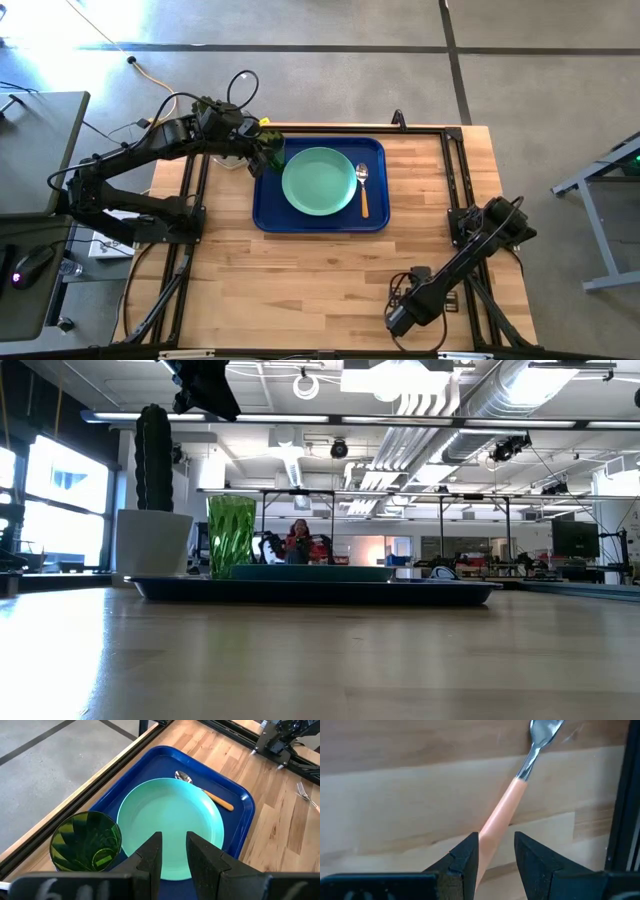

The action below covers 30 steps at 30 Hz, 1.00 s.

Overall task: Pick and place plate/cup/fork/spoon on tray
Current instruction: Put the light brown fork to the right of the yellow spoon on the blue tray

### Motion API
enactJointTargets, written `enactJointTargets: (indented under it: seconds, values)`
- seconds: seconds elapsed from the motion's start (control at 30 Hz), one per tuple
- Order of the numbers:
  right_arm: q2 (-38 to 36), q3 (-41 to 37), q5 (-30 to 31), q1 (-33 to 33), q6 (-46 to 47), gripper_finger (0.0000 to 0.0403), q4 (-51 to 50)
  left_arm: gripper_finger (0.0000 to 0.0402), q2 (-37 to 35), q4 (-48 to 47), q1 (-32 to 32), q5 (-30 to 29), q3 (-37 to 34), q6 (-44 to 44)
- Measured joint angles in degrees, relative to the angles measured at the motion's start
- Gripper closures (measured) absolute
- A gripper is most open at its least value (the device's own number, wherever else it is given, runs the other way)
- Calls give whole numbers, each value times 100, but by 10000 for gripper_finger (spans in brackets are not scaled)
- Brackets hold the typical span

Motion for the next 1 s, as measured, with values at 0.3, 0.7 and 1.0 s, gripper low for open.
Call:
enactJointTargets:
  seconds: [0.3,0.7,1.0]
  values:
    - [209,0,-113,0,22,286,408,326,0,-2,0,0,0,7]
    - [358,33,-270,10,-42,286,419,326,0,135,0,0,0,4]
    - [426,17,-321,54,-126,315,537,326,0,129,0,0,0,2]
